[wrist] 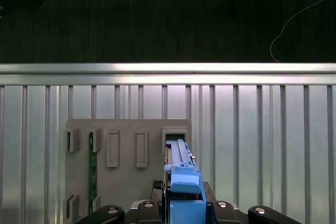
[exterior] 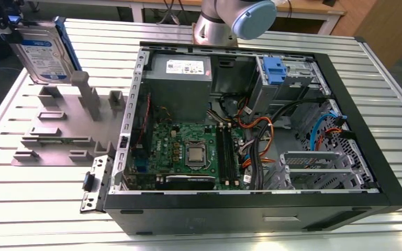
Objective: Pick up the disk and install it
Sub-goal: 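Pick up the disk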
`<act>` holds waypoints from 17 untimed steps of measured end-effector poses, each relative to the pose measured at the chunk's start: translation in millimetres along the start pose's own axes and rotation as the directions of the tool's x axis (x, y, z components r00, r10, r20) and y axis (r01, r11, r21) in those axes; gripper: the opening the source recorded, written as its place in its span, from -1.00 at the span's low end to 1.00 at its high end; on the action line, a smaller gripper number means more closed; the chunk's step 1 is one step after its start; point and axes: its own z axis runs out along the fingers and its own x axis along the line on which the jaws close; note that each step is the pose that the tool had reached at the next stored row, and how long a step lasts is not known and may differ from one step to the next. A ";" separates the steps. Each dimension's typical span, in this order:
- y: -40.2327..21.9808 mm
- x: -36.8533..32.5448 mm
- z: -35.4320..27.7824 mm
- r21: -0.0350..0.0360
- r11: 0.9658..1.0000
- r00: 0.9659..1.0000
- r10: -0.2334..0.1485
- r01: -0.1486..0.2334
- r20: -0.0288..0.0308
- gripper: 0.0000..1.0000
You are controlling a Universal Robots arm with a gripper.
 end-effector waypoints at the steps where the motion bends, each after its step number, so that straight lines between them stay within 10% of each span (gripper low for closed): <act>1: 0.0 0.0 -0.6 0.000 1.000 1.000 0.000 0.000 0.000 -0.27; 17: 0.1 0.0 -11.9 0.000 1.000 1.000 0.000 0.000 0.000 -0.27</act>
